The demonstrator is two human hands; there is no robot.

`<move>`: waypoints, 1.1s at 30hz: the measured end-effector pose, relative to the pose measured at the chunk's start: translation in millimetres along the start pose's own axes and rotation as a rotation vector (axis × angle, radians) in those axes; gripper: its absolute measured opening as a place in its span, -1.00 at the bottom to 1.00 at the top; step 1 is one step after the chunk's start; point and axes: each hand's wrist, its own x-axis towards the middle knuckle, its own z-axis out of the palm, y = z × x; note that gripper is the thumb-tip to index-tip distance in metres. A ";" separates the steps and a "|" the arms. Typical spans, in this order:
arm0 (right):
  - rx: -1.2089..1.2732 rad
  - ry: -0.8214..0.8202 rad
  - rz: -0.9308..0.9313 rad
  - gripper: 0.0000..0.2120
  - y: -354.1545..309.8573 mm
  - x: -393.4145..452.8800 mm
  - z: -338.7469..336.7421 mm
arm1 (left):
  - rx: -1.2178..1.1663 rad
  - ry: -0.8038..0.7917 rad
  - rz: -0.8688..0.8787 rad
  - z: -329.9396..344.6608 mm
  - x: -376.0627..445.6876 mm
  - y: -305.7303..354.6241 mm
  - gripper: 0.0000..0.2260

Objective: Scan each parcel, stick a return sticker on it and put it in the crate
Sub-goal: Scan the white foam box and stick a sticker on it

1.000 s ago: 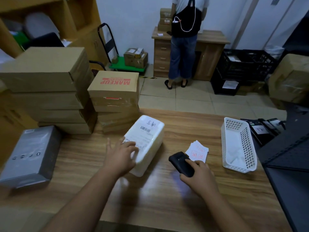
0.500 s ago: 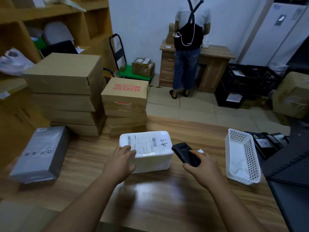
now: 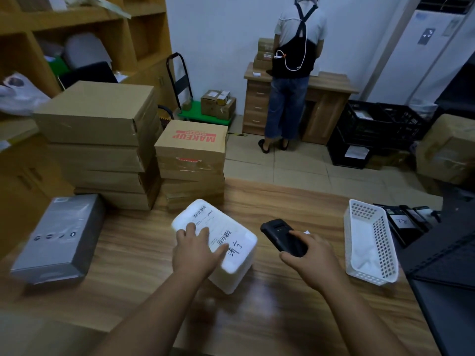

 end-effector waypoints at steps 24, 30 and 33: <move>-0.183 -0.277 -0.080 -0.51 -67.0 -1.4 -40.0 | -0.397 -0.108 0.032 2.0 7.3 -11.9 -0.01; -0.275 -0.307 -0.096 -0.50 -95.3 -10.4 -70.6 | -0.372 -0.142 0.015 3.9 8.2 -7.7 0.06; -0.271 -0.318 -0.085 -0.52 -97.0 -9.1 -76.7 | -0.362 -0.160 0.006 3.8 12.4 -5.0 0.11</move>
